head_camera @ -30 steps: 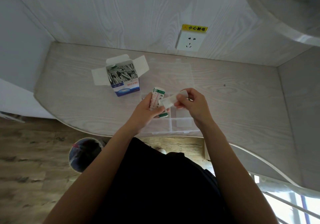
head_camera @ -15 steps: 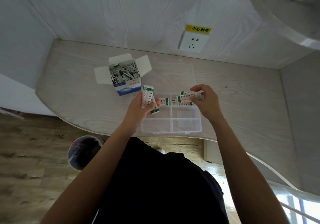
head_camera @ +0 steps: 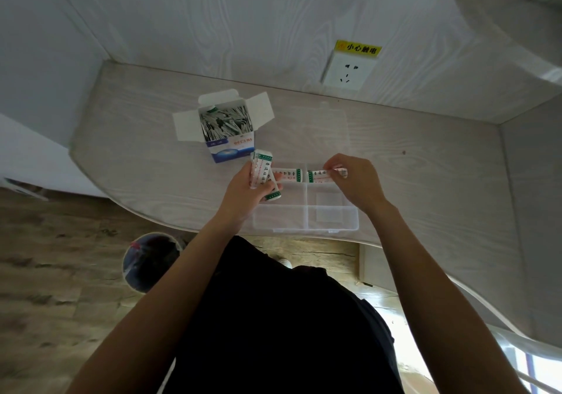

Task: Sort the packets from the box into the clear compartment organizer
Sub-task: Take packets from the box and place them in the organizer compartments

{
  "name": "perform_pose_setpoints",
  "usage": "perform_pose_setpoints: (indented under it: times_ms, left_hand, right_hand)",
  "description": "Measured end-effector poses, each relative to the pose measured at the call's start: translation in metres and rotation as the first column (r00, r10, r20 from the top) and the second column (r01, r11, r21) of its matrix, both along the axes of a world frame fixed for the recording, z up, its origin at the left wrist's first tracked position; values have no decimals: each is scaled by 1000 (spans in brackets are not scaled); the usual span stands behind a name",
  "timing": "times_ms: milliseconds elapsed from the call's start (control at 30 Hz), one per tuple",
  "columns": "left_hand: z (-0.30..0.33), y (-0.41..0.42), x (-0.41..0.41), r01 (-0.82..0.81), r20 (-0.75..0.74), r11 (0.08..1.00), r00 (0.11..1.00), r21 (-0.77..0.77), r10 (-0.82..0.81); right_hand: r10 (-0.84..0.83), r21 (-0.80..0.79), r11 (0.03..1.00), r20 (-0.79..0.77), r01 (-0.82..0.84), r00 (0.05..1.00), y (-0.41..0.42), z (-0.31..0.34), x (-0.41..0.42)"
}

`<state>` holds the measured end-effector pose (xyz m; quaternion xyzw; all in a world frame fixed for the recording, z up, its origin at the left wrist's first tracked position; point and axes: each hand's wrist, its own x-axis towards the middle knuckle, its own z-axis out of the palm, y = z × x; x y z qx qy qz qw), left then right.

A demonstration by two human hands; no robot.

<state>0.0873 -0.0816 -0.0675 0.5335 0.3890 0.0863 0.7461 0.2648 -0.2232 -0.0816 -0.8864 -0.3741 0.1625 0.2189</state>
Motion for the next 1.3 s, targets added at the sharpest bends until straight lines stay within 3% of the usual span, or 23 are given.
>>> perform_pose_setpoints:
  times_ms: [133, 233, 600, 700, 767, 833, 967, 1100, 1300]
  left_hand:
    - [0, -1, 1, 3, -5, 1000, 1000, 10, -3]
    - [0, -2, 1, 10, -4, 1000, 1000, 16, -10]
    - [3, -7, 5, 29, 15, 1000, 999, -8, -29]
    - [1, -10, 6, 32, 20, 999, 999, -30, -31]
    - [0, -11, 7, 42, 17, 999, 999, -34, -42]
    - [0, -13, 8, 79, 0, 997, 997, -15, -79]
    - [-1, -16, 11, 248, -29, 968, 969, 28, -247]
    - [0, -16, 12, 336, -46, 940, 942, 55, -334]
    - [0, -17, 9, 291, -38, 956, 956, -35, -292]
  right_hand:
    - [155, -184, 976, 192, -119, 969, 4, 4, 0]
    - [239, -258, 948, 199, -184, 950, 7, 5, -2]
    - [232, -123, 968, 96, -220, 968, 11, 1, -1]
    - [173, -10, 985, 79, -173, 982, 13, 8, -10]
    - [65, 142, 988, 3, -64, 998, 15, 19, -23]
    - [-10, 257, 965, -178, 56, 984, 18, 28, -39]
    - [2, 274, 953, -438, 131, 899, 23, 30, -53]
    - [-7, 240, 960, -488, 142, 873, 22, 25, -53]
    - [26, 259, 957, -523, 130, 852, 18, 25, -53]
